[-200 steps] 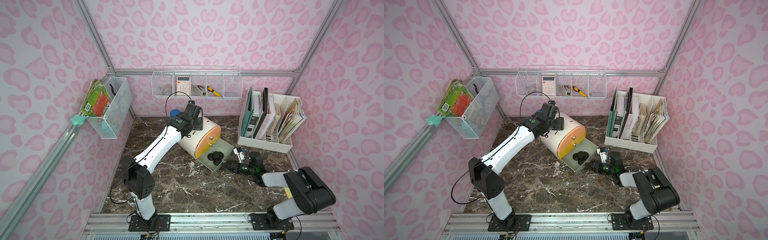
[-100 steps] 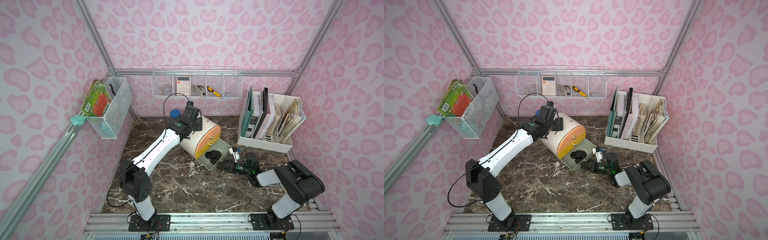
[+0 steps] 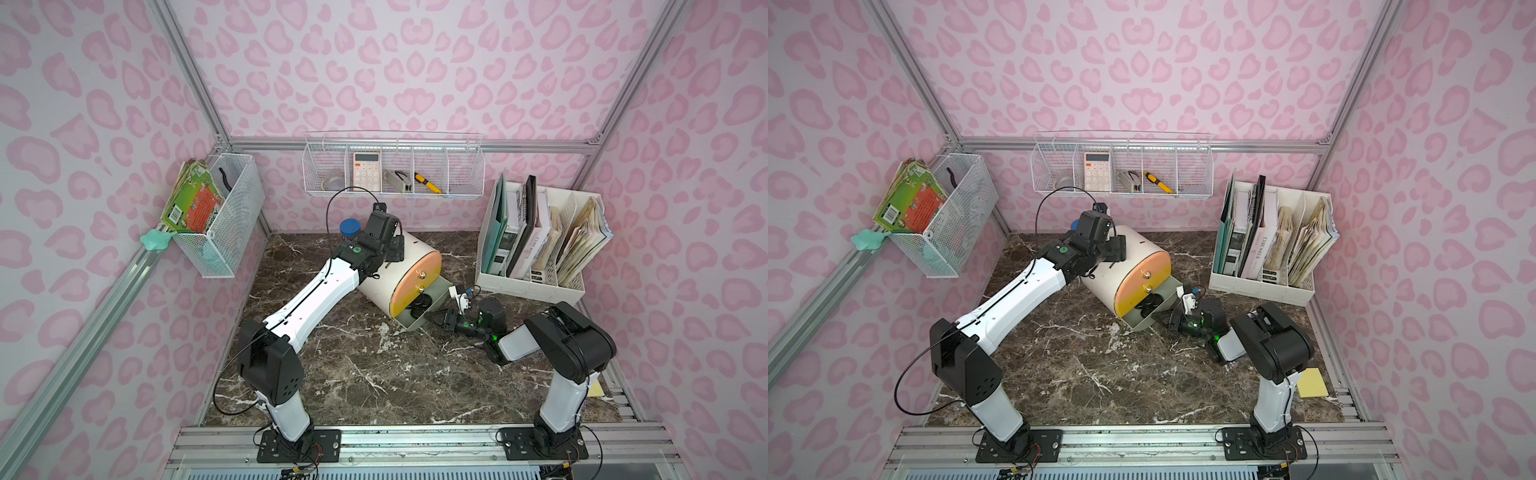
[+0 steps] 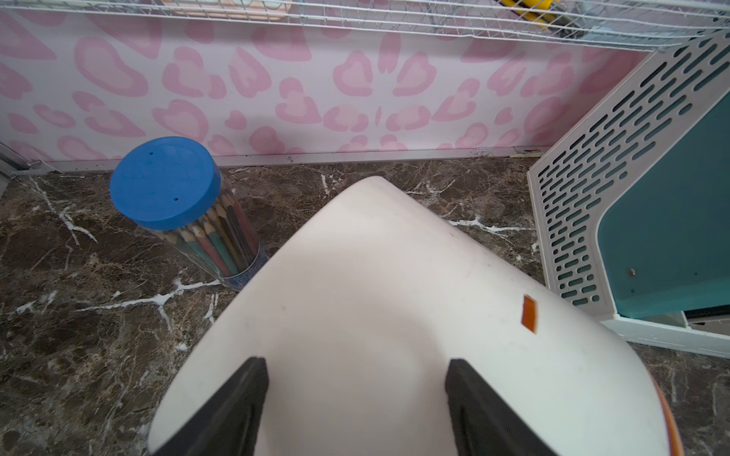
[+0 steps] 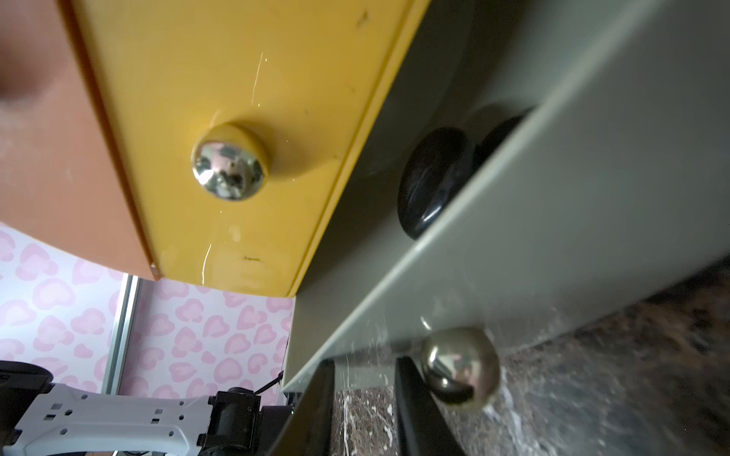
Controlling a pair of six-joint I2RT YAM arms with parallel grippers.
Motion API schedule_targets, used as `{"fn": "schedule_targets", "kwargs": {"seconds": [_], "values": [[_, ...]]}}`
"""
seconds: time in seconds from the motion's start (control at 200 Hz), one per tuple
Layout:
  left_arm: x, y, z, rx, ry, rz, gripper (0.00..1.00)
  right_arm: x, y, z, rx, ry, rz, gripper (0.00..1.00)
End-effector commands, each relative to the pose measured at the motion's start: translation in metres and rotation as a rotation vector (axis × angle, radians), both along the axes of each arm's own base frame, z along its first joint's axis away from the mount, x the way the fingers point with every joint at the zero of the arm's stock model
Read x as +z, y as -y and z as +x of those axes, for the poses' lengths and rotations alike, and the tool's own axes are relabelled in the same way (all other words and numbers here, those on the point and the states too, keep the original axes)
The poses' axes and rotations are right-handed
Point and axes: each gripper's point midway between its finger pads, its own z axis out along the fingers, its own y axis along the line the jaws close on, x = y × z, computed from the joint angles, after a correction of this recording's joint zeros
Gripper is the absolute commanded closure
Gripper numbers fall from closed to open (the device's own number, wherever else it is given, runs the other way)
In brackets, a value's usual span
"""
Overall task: Put the bluetooth earphones in the drawer according to color
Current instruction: Close the drawer in the storage box.
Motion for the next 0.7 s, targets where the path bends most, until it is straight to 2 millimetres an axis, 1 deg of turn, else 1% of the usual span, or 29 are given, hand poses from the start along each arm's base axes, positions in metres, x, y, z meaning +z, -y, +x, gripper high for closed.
{"fn": "schedule_targets", "kwargs": {"seconds": [0.0, 0.27, 0.455, 0.555, 0.695], "values": [[-0.052, 0.002, -0.036, -0.056, -0.250, 0.017, 0.24, 0.009, -0.004, 0.015, -0.044, 0.030, 0.035, 0.71], [-0.051, 0.006, -0.040, -0.079, -0.258, 0.001, 0.24, -0.004, -0.017, 0.039, -0.101, 0.024, 0.006, 0.73], [-0.051, 0.010, -0.043, -0.099, -0.266, -0.008, 0.24, 0.000, -0.024, 0.050, -0.129, 0.031, 0.017, 0.73], [-0.049, 0.011, -0.045, -0.103, -0.264, -0.009, 0.24, 0.006, -0.025, 0.050, -0.128, 0.044, 0.022, 0.73], [-0.048, 0.008, -0.046, -0.094, -0.259, 0.000, 0.24, 0.011, -0.016, 0.040, -0.140, 0.053, -0.005, 0.73]]}}
